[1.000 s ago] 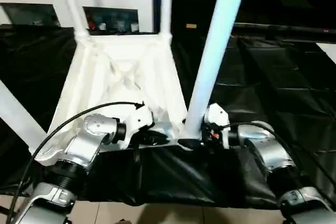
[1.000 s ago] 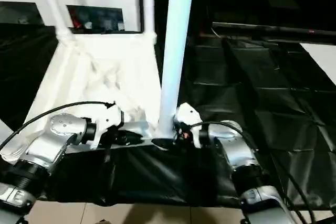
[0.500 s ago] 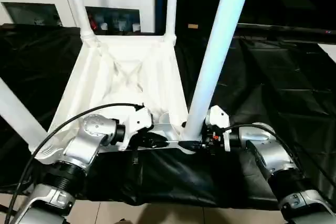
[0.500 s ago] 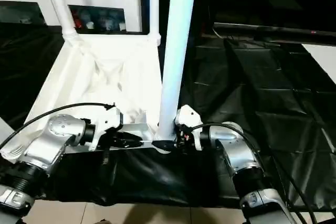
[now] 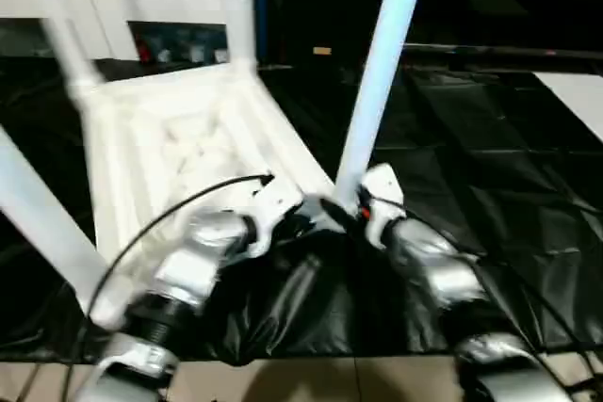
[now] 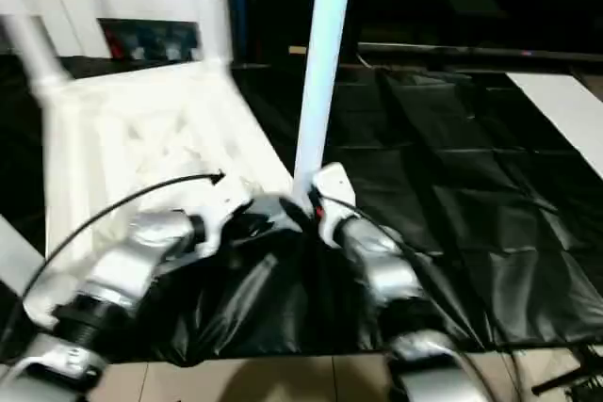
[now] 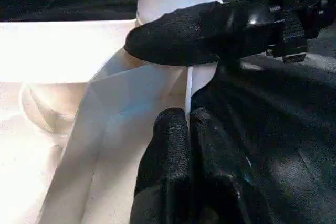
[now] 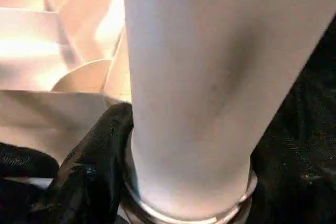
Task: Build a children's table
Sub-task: Rotate leg to tighten
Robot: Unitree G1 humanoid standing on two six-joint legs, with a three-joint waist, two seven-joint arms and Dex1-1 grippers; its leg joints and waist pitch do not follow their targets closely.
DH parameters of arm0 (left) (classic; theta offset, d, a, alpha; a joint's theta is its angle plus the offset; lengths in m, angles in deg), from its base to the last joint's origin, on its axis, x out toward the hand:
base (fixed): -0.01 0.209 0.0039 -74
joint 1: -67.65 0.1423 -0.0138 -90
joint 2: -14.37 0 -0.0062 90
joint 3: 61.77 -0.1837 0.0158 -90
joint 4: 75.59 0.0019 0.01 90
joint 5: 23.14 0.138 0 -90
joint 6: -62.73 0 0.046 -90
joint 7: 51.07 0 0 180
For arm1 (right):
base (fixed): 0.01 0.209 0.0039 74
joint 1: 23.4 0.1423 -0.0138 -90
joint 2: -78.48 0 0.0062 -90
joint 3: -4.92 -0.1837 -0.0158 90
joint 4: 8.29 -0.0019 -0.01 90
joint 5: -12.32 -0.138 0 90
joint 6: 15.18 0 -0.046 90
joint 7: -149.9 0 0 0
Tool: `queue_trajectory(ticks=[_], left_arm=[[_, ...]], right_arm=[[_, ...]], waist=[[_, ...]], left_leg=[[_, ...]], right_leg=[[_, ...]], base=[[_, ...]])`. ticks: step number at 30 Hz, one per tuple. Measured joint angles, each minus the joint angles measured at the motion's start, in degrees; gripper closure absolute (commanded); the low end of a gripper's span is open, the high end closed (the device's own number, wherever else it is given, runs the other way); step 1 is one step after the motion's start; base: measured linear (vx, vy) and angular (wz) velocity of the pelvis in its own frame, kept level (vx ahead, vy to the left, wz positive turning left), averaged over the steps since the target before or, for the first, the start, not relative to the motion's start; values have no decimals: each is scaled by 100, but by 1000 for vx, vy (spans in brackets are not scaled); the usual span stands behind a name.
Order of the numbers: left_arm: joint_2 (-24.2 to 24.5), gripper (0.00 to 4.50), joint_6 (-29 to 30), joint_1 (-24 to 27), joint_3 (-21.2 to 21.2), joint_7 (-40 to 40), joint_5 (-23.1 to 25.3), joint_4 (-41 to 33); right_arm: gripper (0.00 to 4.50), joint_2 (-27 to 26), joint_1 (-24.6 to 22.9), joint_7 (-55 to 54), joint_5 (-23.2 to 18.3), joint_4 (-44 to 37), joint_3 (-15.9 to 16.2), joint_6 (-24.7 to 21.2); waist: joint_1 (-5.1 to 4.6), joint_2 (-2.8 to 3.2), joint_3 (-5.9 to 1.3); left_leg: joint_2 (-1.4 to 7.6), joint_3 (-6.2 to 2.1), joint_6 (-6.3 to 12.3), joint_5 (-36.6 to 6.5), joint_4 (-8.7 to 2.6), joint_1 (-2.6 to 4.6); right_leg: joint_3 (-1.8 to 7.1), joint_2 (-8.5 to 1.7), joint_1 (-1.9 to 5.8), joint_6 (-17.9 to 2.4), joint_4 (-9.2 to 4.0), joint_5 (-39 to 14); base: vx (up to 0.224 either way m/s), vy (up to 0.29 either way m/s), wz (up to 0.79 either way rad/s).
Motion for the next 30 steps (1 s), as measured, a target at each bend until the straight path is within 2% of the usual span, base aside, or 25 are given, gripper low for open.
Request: queue_trajectory(ticks=[1, 5, 8, 12, 16, 22, 27, 30], left_arm=[[1, 450, -15, 0, 0, 0, 0, -2], [16, 450, -44, 0, -4, 14, 2, -21], [260, 450, -193, 62, -24, 272, -96, -114], [661, 450, -380, 148, -18, 769, -213, -258], [995, 450, -572, 259, -33, 1375, -389, -438], [1573, 450, -634, 484, -52, 2259, -783, -817], [1806, 450, -639, 578, -62, 2647, -924, -909], [1919, 450, -646, 635, -64, 2799, -1020, -954]], right_arm=[[124, -10, 11, 1, -28, 12, -22, 4], [91, -70, 24, 34, -100, 12, -107, 3], [67, 15, 27, 503, -88, -32, -29, 34], [67, 359, -39, 1405, -97, -216, 296, 135], [67, 645, -169, 2270, -234, -573, 494, 158], [67, 1150, -375, 3723, -390, -1134, 859, 178], [67, 1303, -387, 4302, -482, -1237, 1036, 175], [104, 1337, -387, 4453, -486, -1277, 1110, 163]], waist=[[1, -1, 0], [0, -1, 0], [-28, 1, 1], [-16, -11, 8], [40, -35, 23], [144, -122, 72], [231, -126, 75], [240, -126, 75]], left_leg=[[0, 0, 0, 0, -1, -3], [1, 0, 0, 0, -4, -8], [5, -4, 0, 0, -11, -15], [12, -9, 0, 0, -26, -23], [11, -7, 2, -1, -24, -27], [13, -6, -3, -7, -13, -28], [12, -2, -4, -7, -1, -23], [12, -3, -5, -7, -3, -17]], right_leg=[[0, 0, 0, 1, 1, 2], [-1, 0, 0, 3, 5, 4], [-4, 6, -13, 1, 9, 8], [-12, 15, -24, -24, 10, 19], [-12, 12, -40, -24, 5, 13], [-12, 11, -40, -29, 12, 6], [-7, 9, -33, -31, 14, 8], [-7, 9, -30, -31, 18, 8]], base=[[0, 0, 0], [0, 0, 0], [0, 0, 0], [0, 0, 0], [0, 0, 0], [0, 0, 0], [0, 0, 0], [0, 0, 0]])
